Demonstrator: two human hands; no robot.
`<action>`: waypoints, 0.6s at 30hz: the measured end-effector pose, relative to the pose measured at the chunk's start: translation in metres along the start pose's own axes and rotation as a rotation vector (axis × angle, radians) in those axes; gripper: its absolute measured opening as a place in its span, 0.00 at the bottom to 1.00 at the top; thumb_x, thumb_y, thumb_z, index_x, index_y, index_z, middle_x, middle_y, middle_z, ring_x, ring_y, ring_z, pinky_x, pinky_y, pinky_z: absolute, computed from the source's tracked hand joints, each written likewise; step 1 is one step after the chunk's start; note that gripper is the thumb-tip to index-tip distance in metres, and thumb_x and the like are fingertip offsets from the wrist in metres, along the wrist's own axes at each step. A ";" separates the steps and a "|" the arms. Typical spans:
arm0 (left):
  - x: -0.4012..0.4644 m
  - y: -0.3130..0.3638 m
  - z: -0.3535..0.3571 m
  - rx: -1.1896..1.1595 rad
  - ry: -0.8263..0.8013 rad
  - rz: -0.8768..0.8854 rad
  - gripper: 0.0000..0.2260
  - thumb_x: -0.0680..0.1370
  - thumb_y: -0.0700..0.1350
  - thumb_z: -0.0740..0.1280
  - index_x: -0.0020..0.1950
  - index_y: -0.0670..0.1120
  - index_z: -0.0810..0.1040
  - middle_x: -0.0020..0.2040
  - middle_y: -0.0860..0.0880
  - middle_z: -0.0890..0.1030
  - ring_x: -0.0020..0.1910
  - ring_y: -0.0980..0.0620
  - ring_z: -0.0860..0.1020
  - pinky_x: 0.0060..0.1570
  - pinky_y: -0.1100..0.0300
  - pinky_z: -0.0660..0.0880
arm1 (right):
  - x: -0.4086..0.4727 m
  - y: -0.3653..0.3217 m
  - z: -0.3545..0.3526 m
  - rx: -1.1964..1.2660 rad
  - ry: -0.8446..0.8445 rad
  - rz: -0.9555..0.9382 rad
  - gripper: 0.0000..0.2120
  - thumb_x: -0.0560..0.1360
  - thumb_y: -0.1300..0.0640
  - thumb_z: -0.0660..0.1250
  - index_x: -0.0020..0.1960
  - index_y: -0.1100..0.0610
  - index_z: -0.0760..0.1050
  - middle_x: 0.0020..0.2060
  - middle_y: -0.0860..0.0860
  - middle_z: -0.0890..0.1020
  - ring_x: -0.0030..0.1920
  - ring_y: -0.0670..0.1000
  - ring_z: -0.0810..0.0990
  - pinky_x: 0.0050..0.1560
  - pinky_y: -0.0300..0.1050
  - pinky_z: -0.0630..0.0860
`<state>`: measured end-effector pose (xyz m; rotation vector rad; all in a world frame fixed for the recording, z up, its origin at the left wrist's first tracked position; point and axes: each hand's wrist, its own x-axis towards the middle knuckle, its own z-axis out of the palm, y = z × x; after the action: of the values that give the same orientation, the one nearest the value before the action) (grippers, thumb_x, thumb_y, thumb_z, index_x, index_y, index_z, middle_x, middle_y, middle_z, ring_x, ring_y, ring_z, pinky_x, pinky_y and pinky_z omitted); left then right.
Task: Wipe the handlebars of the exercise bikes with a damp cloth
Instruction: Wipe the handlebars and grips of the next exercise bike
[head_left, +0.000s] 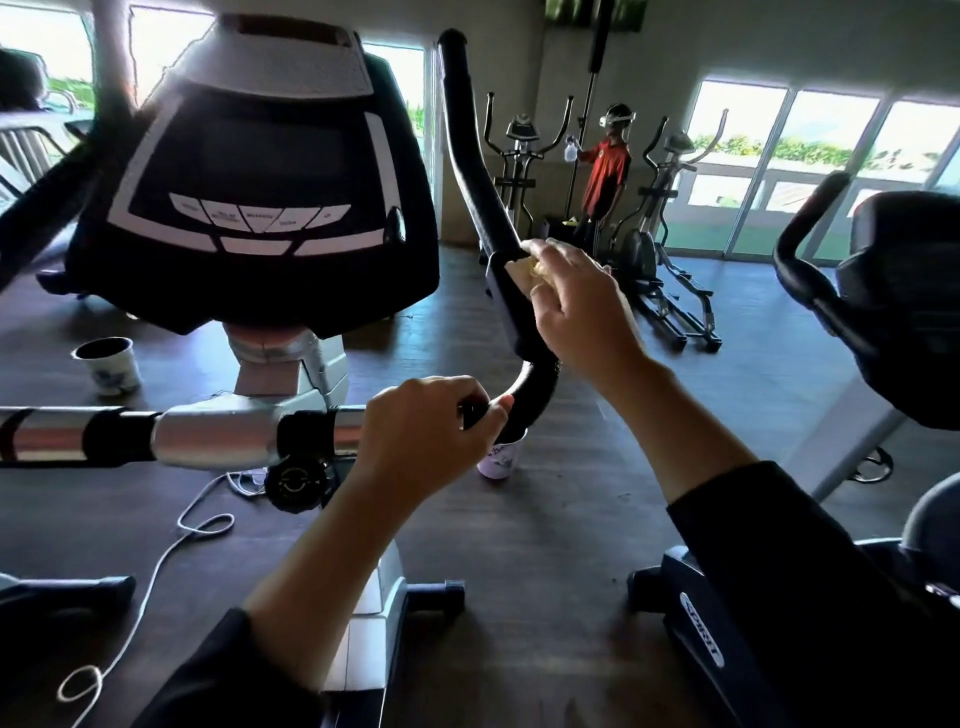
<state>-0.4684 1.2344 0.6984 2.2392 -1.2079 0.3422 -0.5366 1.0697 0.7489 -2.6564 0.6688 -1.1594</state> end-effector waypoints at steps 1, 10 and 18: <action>0.000 -0.001 0.000 -0.004 0.009 0.006 0.15 0.75 0.64 0.61 0.47 0.56 0.81 0.38 0.56 0.80 0.44 0.54 0.79 0.39 0.62 0.62 | 0.001 0.003 -0.005 0.041 -0.021 -0.012 0.21 0.76 0.56 0.60 0.69 0.54 0.70 0.70 0.54 0.71 0.68 0.54 0.72 0.69 0.51 0.69; -0.003 -0.008 0.007 -0.010 0.103 0.078 0.20 0.72 0.65 0.56 0.43 0.55 0.81 0.38 0.55 0.83 0.40 0.54 0.81 0.38 0.62 0.62 | -0.009 0.020 -0.008 0.247 0.075 0.011 0.20 0.77 0.58 0.66 0.68 0.53 0.72 0.62 0.49 0.77 0.53 0.37 0.75 0.56 0.29 0.72; -0.002 -0.011 0.003 0.018 0.062 0.073 0.16 0.75 0.65 0.61 0.48 0.56 0.81 0.42 0.55 0.83 0.44 0.54 0.80 0.39 0.62 0.62 | -0.002 -0.003 0.003 -0.055 -0.037 -0.059 0.26 0.75 0.50 0.55 0.69 0.61 0.69 0.70 0.57 0.70 0.75 0.55 0.61 0.72 0.42 0.41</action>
<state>-0.4607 1.2388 0.6916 2.1872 -1.2609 0.4494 -0.5347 1.0737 0.7463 -2.7542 0.6295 -1.1190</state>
